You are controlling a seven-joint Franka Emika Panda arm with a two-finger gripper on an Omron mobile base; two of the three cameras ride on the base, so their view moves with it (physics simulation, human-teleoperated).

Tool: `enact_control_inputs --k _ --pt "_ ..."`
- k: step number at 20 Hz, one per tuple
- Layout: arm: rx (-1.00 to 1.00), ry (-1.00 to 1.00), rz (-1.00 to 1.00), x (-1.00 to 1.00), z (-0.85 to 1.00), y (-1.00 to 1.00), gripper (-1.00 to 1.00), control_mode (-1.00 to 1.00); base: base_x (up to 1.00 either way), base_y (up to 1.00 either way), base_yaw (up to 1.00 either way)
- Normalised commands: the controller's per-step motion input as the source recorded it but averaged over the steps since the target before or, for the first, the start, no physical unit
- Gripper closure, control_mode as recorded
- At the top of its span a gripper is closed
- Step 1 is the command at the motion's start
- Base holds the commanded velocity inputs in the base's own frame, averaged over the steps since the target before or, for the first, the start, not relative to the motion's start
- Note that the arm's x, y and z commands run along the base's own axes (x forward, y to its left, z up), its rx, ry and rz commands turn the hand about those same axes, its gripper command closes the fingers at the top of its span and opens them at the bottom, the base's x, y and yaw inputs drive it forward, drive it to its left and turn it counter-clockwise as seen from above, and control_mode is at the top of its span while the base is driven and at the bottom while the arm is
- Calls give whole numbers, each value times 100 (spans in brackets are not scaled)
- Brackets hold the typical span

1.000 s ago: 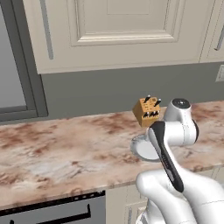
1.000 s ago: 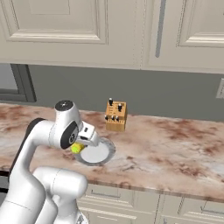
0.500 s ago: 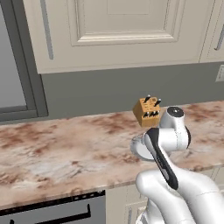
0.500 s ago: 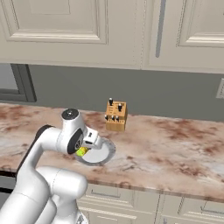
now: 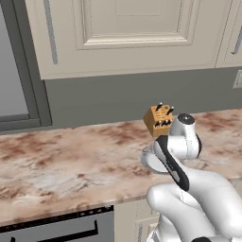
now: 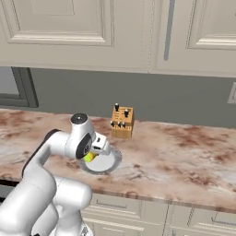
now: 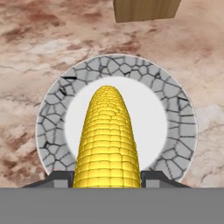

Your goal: Pick corn from the fridge and place it on the plate on the counter.

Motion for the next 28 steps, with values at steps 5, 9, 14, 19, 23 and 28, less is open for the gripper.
enact_control_inputs --k 5,9,14,19,23,28 --pt "0 0 0 0 -24 0 100 -100 0 0 0" --pt "0 0 0 1 -24 0 100 -100 0 0 0" --pt "0 1 0 6 -23 0 100 -100 0 0 0" --pt "0 2 0 0 -10 0 -100 -100 0 0 0" --pt "0 0 0 0 0 0 -100 -100 0 0 0" --pt "0 0 0 0 0 0 -100 -100 0 0 0"
